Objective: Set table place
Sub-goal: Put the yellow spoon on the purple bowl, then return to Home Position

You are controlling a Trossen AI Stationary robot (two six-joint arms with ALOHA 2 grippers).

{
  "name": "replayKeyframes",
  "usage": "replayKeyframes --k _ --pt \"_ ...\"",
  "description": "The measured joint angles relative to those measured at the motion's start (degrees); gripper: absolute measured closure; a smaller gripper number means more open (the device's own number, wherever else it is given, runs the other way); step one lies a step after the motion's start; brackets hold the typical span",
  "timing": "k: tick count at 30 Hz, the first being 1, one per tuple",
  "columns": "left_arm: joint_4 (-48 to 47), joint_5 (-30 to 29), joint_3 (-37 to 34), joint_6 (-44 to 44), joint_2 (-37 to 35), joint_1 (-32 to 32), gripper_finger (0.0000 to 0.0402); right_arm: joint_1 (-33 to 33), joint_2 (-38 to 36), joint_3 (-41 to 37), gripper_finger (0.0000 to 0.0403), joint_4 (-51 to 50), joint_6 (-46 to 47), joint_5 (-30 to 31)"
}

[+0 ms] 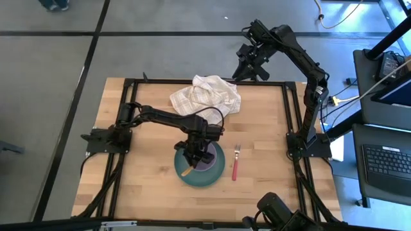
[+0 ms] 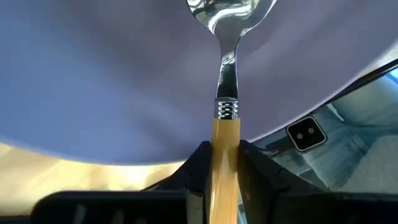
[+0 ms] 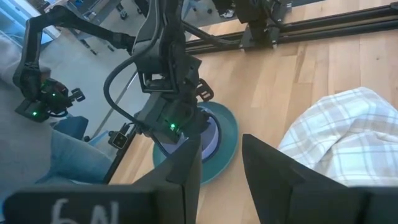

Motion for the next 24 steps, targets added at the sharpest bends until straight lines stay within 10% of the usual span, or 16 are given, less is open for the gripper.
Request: replayKeyframes --k 24 --pt "4.70 -4.99 0.02 -0.67 0.00 1.87 0.0305 0.00 0.00 0.00 0.0286 0.00 -0.37 0.02"
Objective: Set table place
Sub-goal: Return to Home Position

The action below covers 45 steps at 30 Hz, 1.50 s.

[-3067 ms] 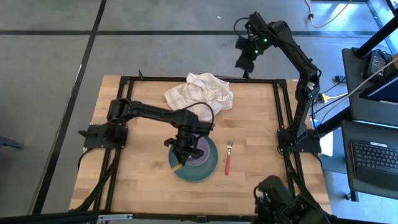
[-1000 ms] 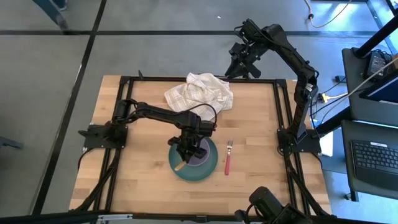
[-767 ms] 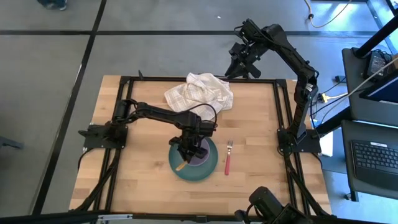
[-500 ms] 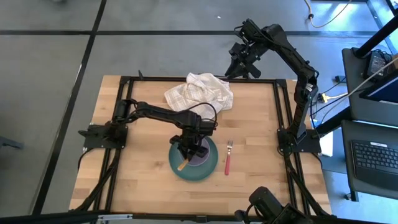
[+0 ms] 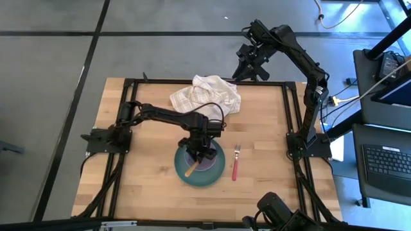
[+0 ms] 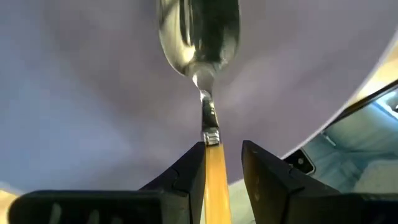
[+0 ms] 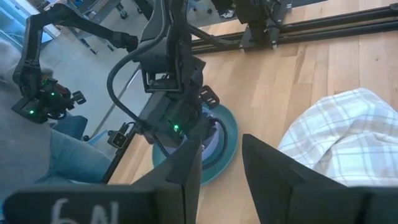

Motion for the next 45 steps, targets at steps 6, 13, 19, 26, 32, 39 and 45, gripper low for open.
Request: replayKeyframes --k 6,13,19,26,32,39,45 --pt "-0.02 -2.79 0.00 0.93 0.00 1.30 0.0305 0.00 0.00 0.00 0.0286 0.00 -0.02 0.00" --pt "5.17 -6.41 0.00 5.10 -0.20 2.62 0.0305 0.00 0.00 0.00 0.0286 0.00 -0.04 0.00" --pt "12.16 -7.28 0.07 5.94 -0.84 3.98 0.0305 0.00 0.00 0.00 0.0286 0.00 -0.04 0.00" --pt "11.25 -9.20 3.39 8.08 -2.37 4.30 0.0305 0.02 0.00 0.00 0.0286 0.00 -0.04 0.00" --pt "8.18 -18.24 15.28 18.45 -2.64 4.27 0.0305 0.01 0.00 0.00 0.0286 0.01 -0.03 0.01" --pt "-7.67 -38.16 29.13 28.81 -2.69 4.62 0.0305 0.28 0.00 0.02 0.0286 0.00 4.67 -0.04" --pt "-21.54 -41.61 37.08 30.31 -2.69 5.59 0.0305 0.28 -0.98 0.02 0.0286 0.02 4.70 -0.02"
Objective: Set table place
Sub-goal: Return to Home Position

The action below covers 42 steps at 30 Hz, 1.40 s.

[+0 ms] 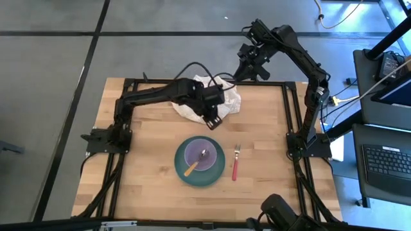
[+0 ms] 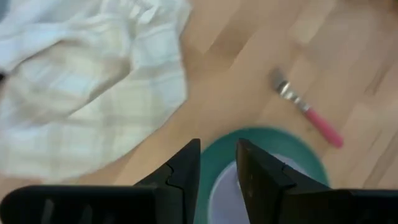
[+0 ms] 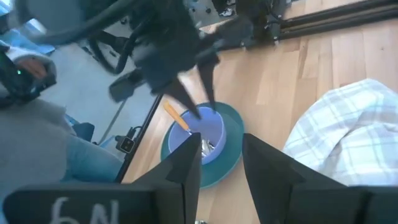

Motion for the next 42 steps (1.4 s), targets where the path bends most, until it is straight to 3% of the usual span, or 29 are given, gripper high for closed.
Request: replayKeyframes --k 5,10,15,20,24,32,35,36,40,42 --pt "-7.94 -6.23 6.05 -0.48 -0.09 0.17 0.0305 -0.04 -3.90 -0.01 0.0286 -0.02 -0.22 0.02" --pt "-6.31 -13.11 4.67 -0.51 -5.64 0.17 0.0305 -0.07 -9.55 0.02 0.0286 -0.04 -0.02 -0.82" --pt "-0.99 -16.28 5.10 -0.14 -12.38 -0.49 0.0305 0.15 -14.44 0.02 0.0286 -0.02 -0.02 -9.44" --pt "10.29 -17.75 5.19 8.96 -19.48 -2.99 0.0305 0.37 -18.50 0.04 0.0286 0.26 -1.81 -18.22" --pt "15.25 -19.89 5.19 16.98 -22.74 -4.33 0.0305 0.66 -20.33 0.07 0.0286 0.76 -9.18 -26.84" --pt "16.30 -19.90 5.14 23.69 -25.27 -3.80 0.0305 3.51 -19.91 0.04 0.0286 5.90 -4.04 -26.42" --pt "16.12 -19.90 5.12 25.06 -25.64 -3.52 0.0305 3.93 -19.76 0.04 0.0286 12.70 5.35 -19.52" --pt "16.09 -19.86 5.12 25.46 -25.68 -3.37 0.0305 3.89 -19.88 0.04 0.0286 15.20 8.91 -13.71" --pt "16.07 -19.75 5.12 27.23 -25.59 -3.24 0.0305 3.27 -19.98 0.03 0.0286 23.00 20.54 20.24" --pt "16.01 -19.77 5.12 27.37 -25.59 -3.22 0.0305 3.38 -19.91 -0.04 0.0286 24.47 24.22 27.70"
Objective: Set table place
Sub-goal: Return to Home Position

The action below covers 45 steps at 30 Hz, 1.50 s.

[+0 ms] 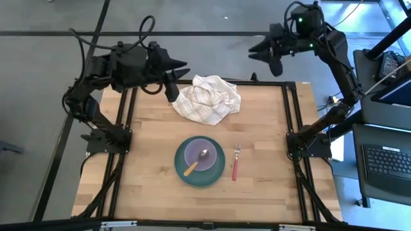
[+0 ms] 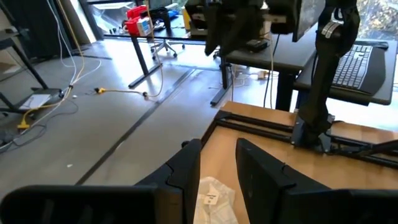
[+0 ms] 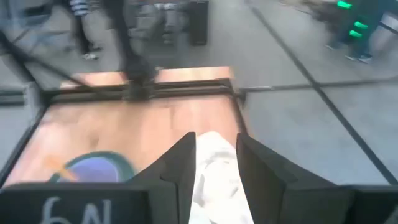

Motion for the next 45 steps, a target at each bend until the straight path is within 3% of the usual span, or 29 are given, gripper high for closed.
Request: replayKeyframes --k 3,5,10,16,25,32,35,38,45 --pt "-0.10 0.00 0.00 0.07 0.00 0.00 0.0305 0.83 -0.45 0.00 0.0286 2.40 3.73 -4.38" --pt "-0.07 -0.03 0.00 0.04 0.00 0.04 0.0305 2.03 -1.03 0.01 0.0286 4.73 9.59 -3.10" --pt "0.29 -3.59 -0.05 -0.61 -0.66 0.55 0.0305 6.89 -2.25 0.04 0.0286 4.02 17.97 21.71" --pt "-0.19 -5.99 0.00 -2.13 -2.40 0.52 0.0305 16.48 -3.55 0.02 0.0286 1.44 21.93 25.11" --pt "0.88 -5.89 0.02 -6.80 -6.75 -2.87 0.0305 31.41 -9.57 0.05 0.0286 3.23 25.07 47.28" --pt "3.80 -5.64 -0.07 -4.57 -8.92 -7.98 0.0305 39.79 -8.58 -0.03 0.0286 2.05 24.49 62.83" --pt "3.44 -3.14 0.00 -2.66 -10.07 -10.54 0.0305 41.78 -8.85 0.00 0.0286 1.83 24.70 67.20" --pt "3.44 1.34 0.02 -1.83 -10.97 -12.88 0.0305 43.68 -8.87 0.07 0.0286 1.90 25.27 67.35" --pt "4.51 14.99 -0.07 9.39 -12.35 -16.06 0.0305 46.30 -8.85 0.02 0.0286 1.83 25.22 67.32"
